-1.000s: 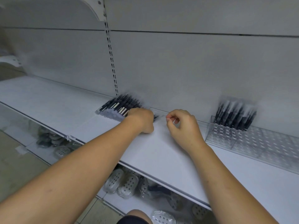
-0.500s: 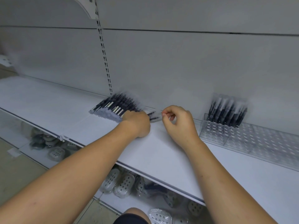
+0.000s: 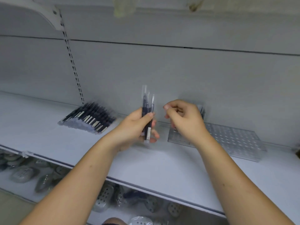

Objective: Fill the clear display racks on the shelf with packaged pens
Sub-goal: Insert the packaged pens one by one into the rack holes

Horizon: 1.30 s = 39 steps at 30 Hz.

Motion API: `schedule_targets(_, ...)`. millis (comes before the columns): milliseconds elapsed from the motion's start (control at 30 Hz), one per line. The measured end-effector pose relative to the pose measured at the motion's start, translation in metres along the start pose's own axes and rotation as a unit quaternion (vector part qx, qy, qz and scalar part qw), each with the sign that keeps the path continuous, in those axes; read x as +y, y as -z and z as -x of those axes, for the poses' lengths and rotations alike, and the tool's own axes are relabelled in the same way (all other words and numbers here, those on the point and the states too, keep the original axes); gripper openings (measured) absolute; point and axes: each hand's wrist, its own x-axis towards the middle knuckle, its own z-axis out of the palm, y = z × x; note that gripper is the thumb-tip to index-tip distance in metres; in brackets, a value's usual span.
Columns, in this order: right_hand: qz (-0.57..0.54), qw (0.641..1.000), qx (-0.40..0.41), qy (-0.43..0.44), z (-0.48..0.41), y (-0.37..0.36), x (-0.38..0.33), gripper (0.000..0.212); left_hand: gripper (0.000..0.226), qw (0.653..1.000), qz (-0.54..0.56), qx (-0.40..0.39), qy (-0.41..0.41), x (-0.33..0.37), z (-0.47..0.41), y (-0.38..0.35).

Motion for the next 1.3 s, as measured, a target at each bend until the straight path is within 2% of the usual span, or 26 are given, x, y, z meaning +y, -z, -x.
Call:
schedule_targets(133, -0.027, 0.999, 0.010, -0.023, 0.011, 0.043, -0.003, 0.011, 0.020, 0.994, 0.018, -0.107, -0.008, 0.005, -0.013, -0.043)
schedule_targets(300, -0.034, 0.998, 0.040, -0.016, 0.014, 0.083, 0.000, 0.007, 0.032, 0.980, -0.009, -0.199, -0.014, 0.008, -0.036, -0.081)
schedule_targets(467, -0.020, 0.997, 0.067, -0.011, 0.005, 0.099, 0.013, 0.006, 0.032, 0.977, -0.032, -0.209, -0.023, 0.001, -0.059, -0.098)
schedule_targets(767, -0.074, 0.991, 0.111, 0.010, 0.003, 0.078, 0.048, 0.009, 0.036, 0.969, 0.005, -0.245, 0.012, -0.023, -0.069, -0.082)
schedule_targets(900, -0.133, 0.974, 0.181, 0.042, 0.003, 0.081, 0.054, 0.010, 0.025, 0.972, 0.027, -0.229, 0.034, -0.032, -0.071, -0.073)
schedule_targets(1033, -0.216, 0.932, 0.282, 0.071, -0.001, 0.105, 0.055, 0.007, 0.019, 0.968, 0.077, -0.238, 0.031, -0.039, -0.068, -0.066)
schedule_targets(1167, -0.132, 0.930, 0.337, 0.070, -0.001, 0.122, 0.066, 0.004, 0.018, 0.961, 0.106, -0.253, 0.025, -0.043, -0.068, -0.061)
schedule_targets(1300, -0.052, 0.953, 0.293, 0.061, 0.000, 0.118, 0.078, 0.006, 0.020, 0.966, 0.109, -0.232, 0.012, -0.046, -0.071, -0.060)
